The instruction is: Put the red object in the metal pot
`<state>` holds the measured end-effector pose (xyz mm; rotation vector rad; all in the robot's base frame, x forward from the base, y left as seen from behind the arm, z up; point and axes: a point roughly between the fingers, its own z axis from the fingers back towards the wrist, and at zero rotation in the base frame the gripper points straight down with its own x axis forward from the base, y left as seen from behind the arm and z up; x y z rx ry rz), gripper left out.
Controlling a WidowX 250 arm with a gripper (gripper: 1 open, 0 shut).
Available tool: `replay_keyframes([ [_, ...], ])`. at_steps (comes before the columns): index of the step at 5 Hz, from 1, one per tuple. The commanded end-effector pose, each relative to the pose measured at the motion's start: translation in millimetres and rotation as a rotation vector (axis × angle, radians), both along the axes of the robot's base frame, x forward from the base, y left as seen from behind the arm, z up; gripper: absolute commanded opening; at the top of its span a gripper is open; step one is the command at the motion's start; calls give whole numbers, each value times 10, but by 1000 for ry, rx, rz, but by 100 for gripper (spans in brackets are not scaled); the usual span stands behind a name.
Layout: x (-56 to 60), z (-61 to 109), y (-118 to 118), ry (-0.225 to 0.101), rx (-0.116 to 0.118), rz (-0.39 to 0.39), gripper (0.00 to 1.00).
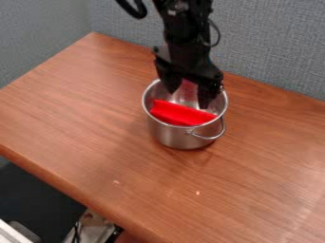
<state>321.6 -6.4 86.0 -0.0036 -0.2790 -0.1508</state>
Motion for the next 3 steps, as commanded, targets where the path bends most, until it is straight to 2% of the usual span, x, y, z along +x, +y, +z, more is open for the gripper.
replay_keyframes([
  [1, 110, 115, 13, -16, -5, -44, 100],
  [2, 157, 87, -13, 3, -17, -98, 100],
  [3, 166, 177, -5, 23, 17, -145, 100],
])
